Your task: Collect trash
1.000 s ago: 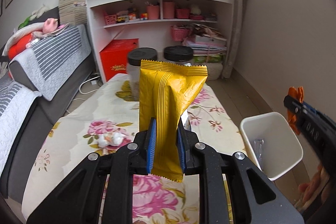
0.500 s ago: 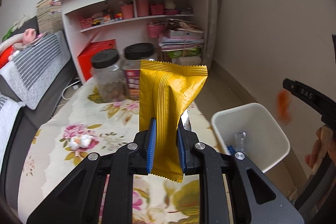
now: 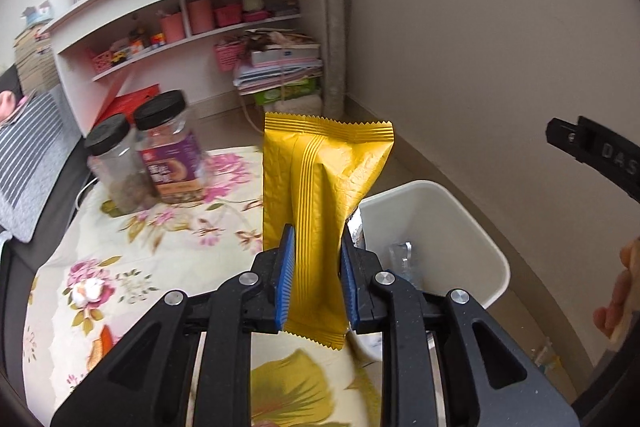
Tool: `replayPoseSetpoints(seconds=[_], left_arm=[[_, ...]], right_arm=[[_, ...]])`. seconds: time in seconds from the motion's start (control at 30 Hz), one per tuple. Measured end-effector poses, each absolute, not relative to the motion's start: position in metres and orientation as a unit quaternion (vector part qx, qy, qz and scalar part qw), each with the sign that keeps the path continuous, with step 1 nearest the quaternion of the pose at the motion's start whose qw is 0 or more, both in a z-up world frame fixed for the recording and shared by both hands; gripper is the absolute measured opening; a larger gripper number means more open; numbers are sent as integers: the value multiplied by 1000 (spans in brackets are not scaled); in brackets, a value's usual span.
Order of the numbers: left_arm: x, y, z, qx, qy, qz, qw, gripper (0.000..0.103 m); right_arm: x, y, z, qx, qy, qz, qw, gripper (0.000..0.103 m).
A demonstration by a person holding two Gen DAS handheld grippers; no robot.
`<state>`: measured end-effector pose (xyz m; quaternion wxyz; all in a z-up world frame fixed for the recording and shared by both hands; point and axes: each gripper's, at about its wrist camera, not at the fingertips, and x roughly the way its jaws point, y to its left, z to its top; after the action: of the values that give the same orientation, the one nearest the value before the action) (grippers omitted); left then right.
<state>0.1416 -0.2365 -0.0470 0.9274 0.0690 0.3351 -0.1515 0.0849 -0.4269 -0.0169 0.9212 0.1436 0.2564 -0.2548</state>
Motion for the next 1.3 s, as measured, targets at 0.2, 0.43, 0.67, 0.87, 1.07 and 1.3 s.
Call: replayPoseSetpoints(seconds=[0.2, 0.43, 0.67, 0.87, 1.07, 1.3], left_arm=[[149, -279, -48, 72, 348, -181, 917, 25], [160, -313, -51, 69, 374, -208, 901, 55], [153, -312, -53, 77, 374, -207, 901, 64], [144, -291, -51, 89, 360, -183, 911, 71], [138, -260, -47, 90, 353, -154, 918, 73], [126, -214, -52, 118, 349, -119, 922, 82]], right_arm=[[63, -457, -11, 159, 245, -297, 909, 94], [44, -473, -9, 140, 238, -343, 898, 96], [37, -467, -7, 122, 240, -340, 901, 96], [41, -450, -6, 110, 246, -323, 907, 96], [48, -413, -12, 70, 258, -295, 917, 96], [61, -363, -22, 20, 273, -261, 926, 96]])
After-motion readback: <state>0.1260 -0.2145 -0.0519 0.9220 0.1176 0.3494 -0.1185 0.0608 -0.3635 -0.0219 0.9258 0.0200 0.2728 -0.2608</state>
